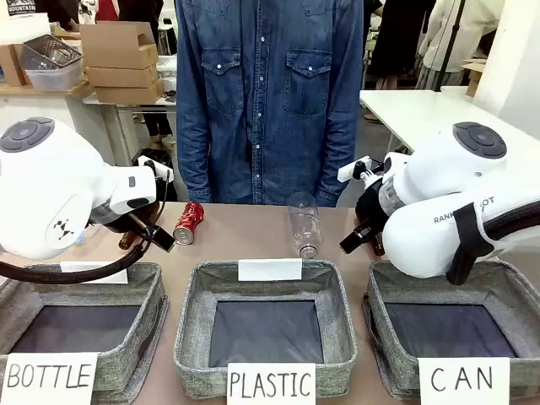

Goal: Sort the can waste into the basket.
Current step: Pick up the can waste from the table and place it in the right Fabric basket.

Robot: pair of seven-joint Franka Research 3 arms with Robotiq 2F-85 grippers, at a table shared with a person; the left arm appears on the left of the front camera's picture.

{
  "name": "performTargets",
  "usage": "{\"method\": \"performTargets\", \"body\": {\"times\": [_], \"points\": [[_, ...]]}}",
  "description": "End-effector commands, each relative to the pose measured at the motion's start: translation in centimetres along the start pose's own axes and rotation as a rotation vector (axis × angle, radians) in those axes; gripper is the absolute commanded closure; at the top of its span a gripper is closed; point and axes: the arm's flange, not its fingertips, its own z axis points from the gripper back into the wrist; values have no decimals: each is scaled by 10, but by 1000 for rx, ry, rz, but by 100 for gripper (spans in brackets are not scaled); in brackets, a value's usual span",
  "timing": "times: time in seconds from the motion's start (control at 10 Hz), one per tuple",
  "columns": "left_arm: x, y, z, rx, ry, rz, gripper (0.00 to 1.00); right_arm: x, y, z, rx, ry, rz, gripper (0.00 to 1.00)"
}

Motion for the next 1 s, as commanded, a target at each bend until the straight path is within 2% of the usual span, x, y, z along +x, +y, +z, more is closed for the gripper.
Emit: {"method": "performTargets", "body": {"times": [0.0,0.9], "points": [[0,0,0,0,0,0,0,0,0,0,0,0,0,0],[0,0,0,0,0,0,0,0,0,0,0,0,0,0]]}}
